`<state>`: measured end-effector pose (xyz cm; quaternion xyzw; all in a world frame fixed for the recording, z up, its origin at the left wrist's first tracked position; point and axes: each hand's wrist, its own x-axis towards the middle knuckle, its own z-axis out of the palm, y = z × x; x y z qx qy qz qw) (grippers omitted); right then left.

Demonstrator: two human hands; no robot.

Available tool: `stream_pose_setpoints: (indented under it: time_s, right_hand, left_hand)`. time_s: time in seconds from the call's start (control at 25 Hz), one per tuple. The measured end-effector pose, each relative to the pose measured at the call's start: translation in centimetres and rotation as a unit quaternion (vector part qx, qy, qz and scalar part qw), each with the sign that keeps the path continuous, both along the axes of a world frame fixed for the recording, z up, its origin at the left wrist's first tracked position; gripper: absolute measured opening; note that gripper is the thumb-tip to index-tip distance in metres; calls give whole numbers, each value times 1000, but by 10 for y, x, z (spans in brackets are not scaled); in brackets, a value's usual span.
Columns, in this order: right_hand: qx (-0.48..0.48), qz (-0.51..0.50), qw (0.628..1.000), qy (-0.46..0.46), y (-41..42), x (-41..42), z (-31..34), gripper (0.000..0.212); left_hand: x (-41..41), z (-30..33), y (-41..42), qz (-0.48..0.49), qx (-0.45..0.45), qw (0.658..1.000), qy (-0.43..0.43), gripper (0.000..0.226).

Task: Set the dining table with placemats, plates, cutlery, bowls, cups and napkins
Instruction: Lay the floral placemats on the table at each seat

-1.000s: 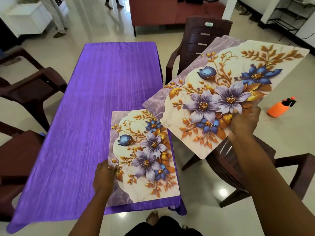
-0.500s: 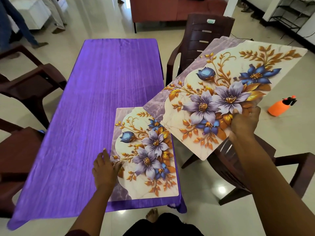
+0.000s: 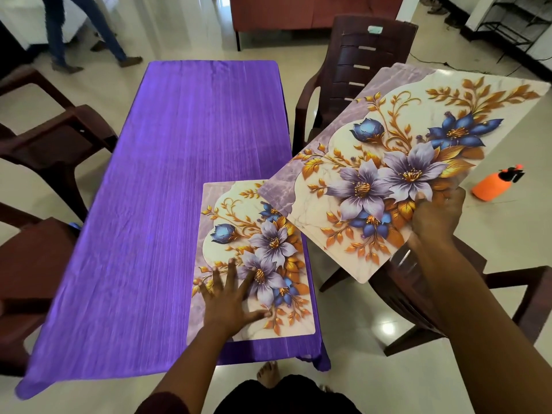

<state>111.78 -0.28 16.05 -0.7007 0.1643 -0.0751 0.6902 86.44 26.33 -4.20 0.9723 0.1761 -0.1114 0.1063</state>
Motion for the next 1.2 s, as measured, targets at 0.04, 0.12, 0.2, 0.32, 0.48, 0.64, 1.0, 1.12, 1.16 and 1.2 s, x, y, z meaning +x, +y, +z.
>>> stream_pose_setpoints:
  time_s: [0.04,0.12,0.2,0.32,0.48,0.64,1.0,1.12,1.16,1.2]
  right_hand:
    - [-3,-1,1000,-1,0,-1,0,37]
    - [-5,-1,1000,2,0,-3,-1,36]
    - [1,0,1000,8,0,-4,-2,35]
    - [0,3,1000,13,3,-6,-2,34]
    - [4,7,1000,14,7,-8,-3,33]
    - [14,6,1000,13,9,-8,-5,34]
    - [2,-9,1000,21,3,-9,-5,37]
    - [7,-17,1000,20,0,-8,-8,41]
    - [4,-19,1000,19,-1,-9,-9,42]
    - [1,-20,1000,17,-3,-9,-10,42]
  left_hand:
    - [0,-1,0,-2,4,1000,-2,107]
    - [-2,0,-1,-5,2,1000,11,108]
    - [-4,0,-3,-5,-2,1000,21,108]
    - [-5,2,-5,2,-16,999,34,109]
    - [-6,2,-11,24,-27,998,45,110]
    - [2,4,-9,34,-27,998,42,109]
    - [39,17,21,17,-19,996,88,122]
    - [51,19,30,11,-18,996,90,124]
    - [54,21,31,9,-17,996,90,124]
    - [57,23,33,9,-18,996,91,125]
